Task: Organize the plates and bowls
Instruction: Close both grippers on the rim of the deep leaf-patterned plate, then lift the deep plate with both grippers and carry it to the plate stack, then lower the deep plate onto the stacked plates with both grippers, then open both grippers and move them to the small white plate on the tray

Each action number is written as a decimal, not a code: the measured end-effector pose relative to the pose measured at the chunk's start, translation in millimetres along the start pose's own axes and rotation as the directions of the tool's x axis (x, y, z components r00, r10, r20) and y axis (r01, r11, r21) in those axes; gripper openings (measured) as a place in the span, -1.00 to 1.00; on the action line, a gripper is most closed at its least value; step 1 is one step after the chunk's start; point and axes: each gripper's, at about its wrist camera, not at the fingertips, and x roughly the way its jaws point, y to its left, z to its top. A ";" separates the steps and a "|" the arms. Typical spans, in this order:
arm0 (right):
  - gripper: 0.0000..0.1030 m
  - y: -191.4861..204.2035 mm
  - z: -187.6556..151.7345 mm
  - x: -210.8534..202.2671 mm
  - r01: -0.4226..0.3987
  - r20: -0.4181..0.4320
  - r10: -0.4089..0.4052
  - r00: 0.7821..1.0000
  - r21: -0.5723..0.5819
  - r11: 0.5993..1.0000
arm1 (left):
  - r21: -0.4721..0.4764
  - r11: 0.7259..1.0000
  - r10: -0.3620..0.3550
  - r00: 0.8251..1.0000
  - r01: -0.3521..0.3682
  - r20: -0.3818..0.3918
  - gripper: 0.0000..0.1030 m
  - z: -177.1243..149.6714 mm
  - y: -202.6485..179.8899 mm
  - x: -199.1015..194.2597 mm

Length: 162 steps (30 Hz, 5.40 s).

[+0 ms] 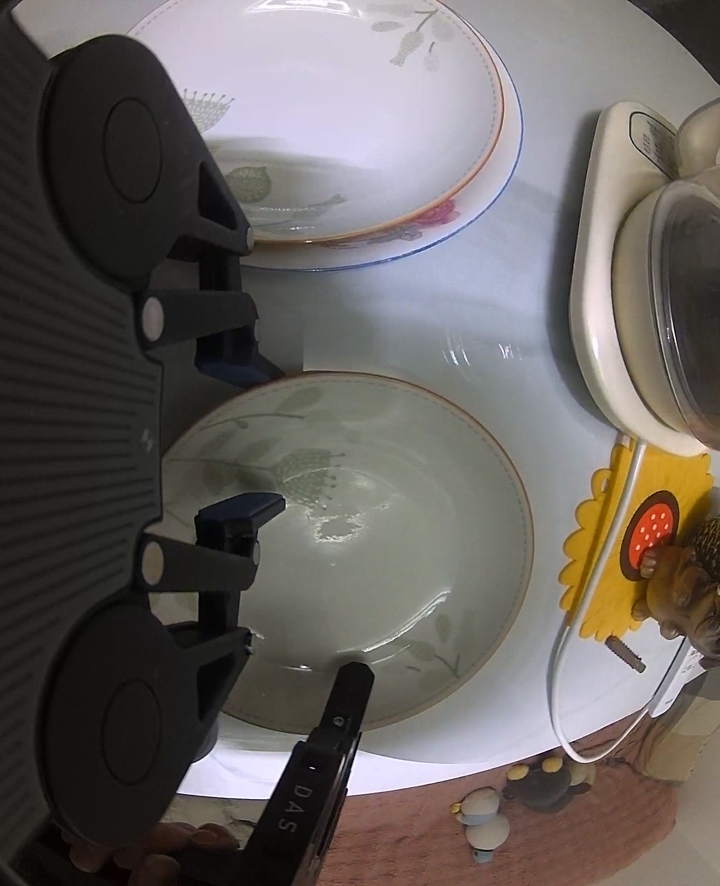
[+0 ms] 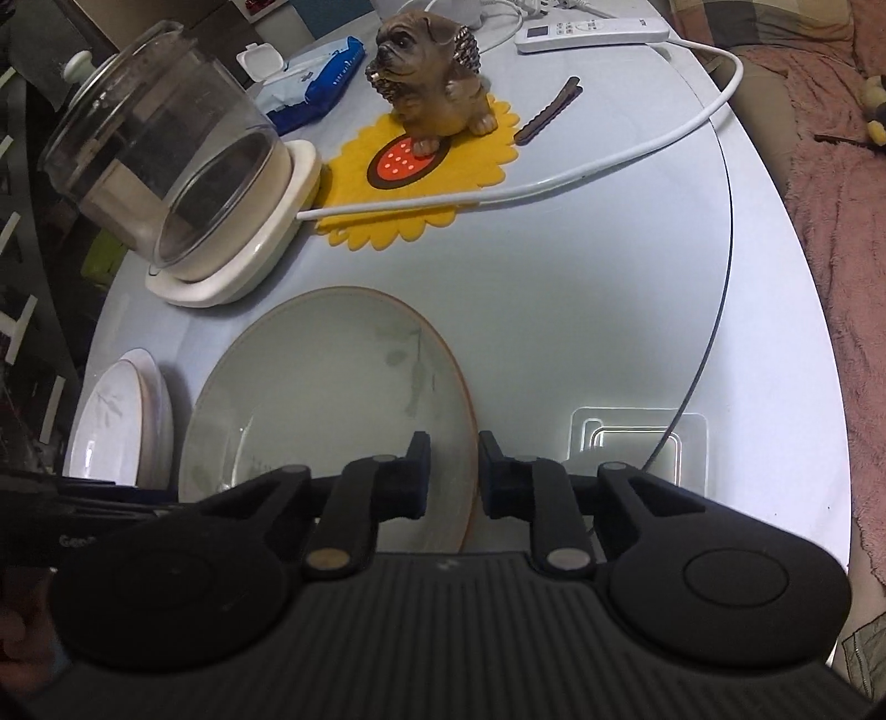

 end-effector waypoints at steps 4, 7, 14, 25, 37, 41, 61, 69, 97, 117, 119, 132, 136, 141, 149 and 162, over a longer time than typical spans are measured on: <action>-0.59 0.1 0.0 0.6 -0.014 -0.008 0.014 1.000 -0.023 1.000 | -0.048 0.999 -0.011 1.000 0.012 0.020 -0.11 -3.7 3.5 0.2; -0.58 -2.6 -0.4 0.2 -0.029 -0.020 0.029 0.999 -0.019 0.999 | -0.071 0.997 -0.030 0.999 0.031 0.019 -0.12 -4.4 6.2 -1.1; -0.58 -4.1 0.4 -4.6 -0.054 -0.037 0.054 0.998 -0.010 0.998 | -0.110 0.992 -0.059 0.997 0.065 0.052 -0.12 -3.0 11.4 -13.3; -0.58 4.0 4.2 -29.6 -0.073 -0.026 0.073 0.997 -0.012 0.997 | -0.164 0.976 -0.129 0.987 0.143 0.092 -0.12 -4.1 21.4 -38.0; -0.58 20.6 1.1 -66.2 -0.125 0.026 0.125 0.992 0.002 0.992 | -0.147 0.972 -0.157 0.972 0.184 0.178 -0.12 -16.3 31.3 -92.8; -0.58 30.4 -1.1 -79.3 -0.146 0.043 0.146 0.988 -0.010 0.989 | -0.143 0.970 -0.164 0.964 0.196 0.210 -0.12 -21.6 39.4 -114.0; -0.58 124.6 3.7 -106.8 -0.202 0.104 0.220 0.970 -0.163 0.966 | -0.255 0.915 -0.220 0.915 0.314 0.339 -0.12 -71.4 133.5 -189.6; -0.58 159.4 0.7 -93.4 -0.197 0.091 0.212 0.973 -0.150 0.969 | -0.283 0.898 -0.227 0.906 0.337 0.358 -0.12 -76.4 172.9 -197.7; -0.58 214.8 -8.9 41.4 -0.135 -0.163 0.103 0.981 -0.201 0.970 | -0.433 0.871 -0.141 0.963 0.231 0.230 -0.12 -53.6 275.2 -108.9; -0.59 221.5 -8.3 49.5 -0.078 -0.145 0.048 0.988 -0.206 0.975 | -0.381 0.907 -0.132 0.980 0.180 0.147 -0.11 -40.6 268.5 -95.5; -0.59 219.8 -8.6 49.1 -0.076 -0.143 0.049 0.988 -0.191 0.979 | -0.387 0.904 -0.132 0.980 0.182 0.151 -0.10 -41.8 268.3 -96.6; -0.60 215.0 -9.8 50.8 -0.050 -0.107 0.036 0.994 -0.124 0.991 | -0.414 0.885 -0.181 0.976 0.215 0.119 -0.09 -47.0 279.4 -101.0; -0.60 215.3 -9.2 48.3 -0.033 -0.098 0.023 0.995 -0.105 0.994 | -0.389 0.896 -0.181 0.976 0.213 0.118 -0.09 -49.4 278.1 -104.6; -0.60 219.5 -13.0 40.0 0.000 -0.068 -0.009 0.998 -0.125 0.992 | -0.362 0.905 -0.184 0.973 0.222 0.138 -0.09 -52.4 277.7 -111.5; -0.55 224.6 -17.8 31.7 0.055 -0.020 -0.058 0.998 -0.122 0.991 | -0.312 0.923 -0.180 0.968 0.227 0.173 -0.09 -59.7 272.2 -125.0; -0.56 226.3 -18.7 -9.8 0.024 0.053 -0.019 0.998 -0.110 0.994 | -0.244 0.939 -0.183 0.952 0.243 0.247 -0.09 -71.8 245.5 -171.3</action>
